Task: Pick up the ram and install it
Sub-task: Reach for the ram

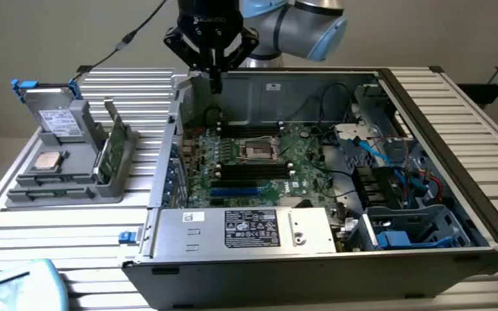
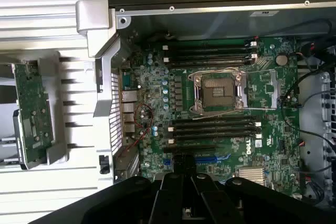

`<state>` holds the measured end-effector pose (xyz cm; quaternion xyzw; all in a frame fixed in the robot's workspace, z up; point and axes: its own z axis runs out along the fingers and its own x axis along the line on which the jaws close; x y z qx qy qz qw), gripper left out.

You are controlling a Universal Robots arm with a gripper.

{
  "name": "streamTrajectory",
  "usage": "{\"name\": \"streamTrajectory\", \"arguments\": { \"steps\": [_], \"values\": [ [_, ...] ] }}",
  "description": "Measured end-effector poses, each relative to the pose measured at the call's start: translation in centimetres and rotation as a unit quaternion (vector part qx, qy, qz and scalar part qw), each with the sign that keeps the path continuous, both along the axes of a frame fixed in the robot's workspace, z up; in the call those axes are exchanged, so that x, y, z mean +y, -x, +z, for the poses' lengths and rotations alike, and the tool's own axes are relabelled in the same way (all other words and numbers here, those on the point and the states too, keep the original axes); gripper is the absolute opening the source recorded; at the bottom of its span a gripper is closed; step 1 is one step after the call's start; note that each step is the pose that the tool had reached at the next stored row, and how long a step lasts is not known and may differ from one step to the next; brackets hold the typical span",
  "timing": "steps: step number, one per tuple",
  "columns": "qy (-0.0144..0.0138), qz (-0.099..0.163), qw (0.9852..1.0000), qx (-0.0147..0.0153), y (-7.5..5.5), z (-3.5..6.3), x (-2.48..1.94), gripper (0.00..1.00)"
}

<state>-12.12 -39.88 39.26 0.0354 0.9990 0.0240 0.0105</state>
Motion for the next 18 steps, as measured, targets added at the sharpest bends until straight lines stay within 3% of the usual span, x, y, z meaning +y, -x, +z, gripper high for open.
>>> {"name": "streamTrajectory", "arguments": {
  "steps": [10, 18],
  "values": [
    [0.0001, 0.000, 1.0000, 0.0000, 0.0, 0.00, 0.00, 0.11],
    [0.0000, 0.000, 1.0000, 0.0000, 3.5, 0.00, 0.00, 0.11]
  ]
}}
